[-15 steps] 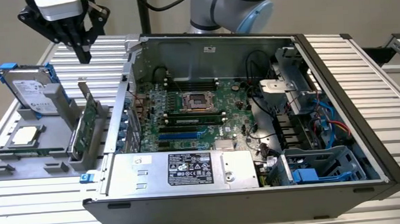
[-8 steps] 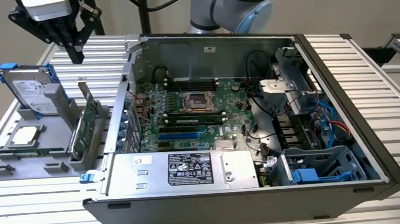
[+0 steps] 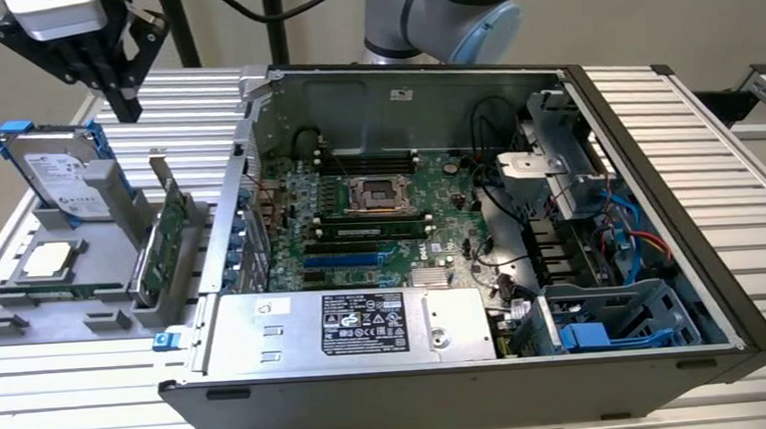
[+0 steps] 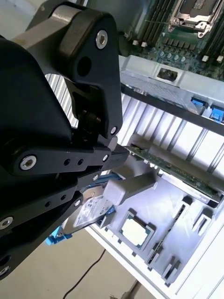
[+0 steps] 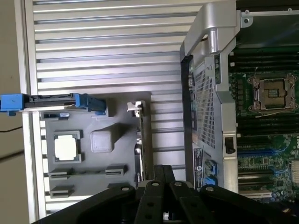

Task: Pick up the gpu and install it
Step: 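Reach for the gpu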

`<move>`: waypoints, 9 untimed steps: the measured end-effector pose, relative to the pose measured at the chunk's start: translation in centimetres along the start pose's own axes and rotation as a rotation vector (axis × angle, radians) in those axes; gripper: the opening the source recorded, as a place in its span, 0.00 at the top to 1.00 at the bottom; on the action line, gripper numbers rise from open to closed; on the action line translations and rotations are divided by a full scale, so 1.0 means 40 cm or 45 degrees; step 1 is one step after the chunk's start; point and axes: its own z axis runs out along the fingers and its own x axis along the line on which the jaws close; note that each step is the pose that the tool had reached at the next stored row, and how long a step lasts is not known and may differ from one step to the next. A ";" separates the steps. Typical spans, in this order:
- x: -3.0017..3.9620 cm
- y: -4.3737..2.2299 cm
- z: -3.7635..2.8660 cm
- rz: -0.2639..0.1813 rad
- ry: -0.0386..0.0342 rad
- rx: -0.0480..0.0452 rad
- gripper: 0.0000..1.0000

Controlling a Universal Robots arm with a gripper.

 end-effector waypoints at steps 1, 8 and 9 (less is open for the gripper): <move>0.005 0.000 0.000 0.000 0.0000 0.000 1.00; 0.035 -0.002 -0.001 0.000 -0.0001 0.000 1.00; 0.039 -0.003 -0.001 0.000 0.0000 0.000 1.00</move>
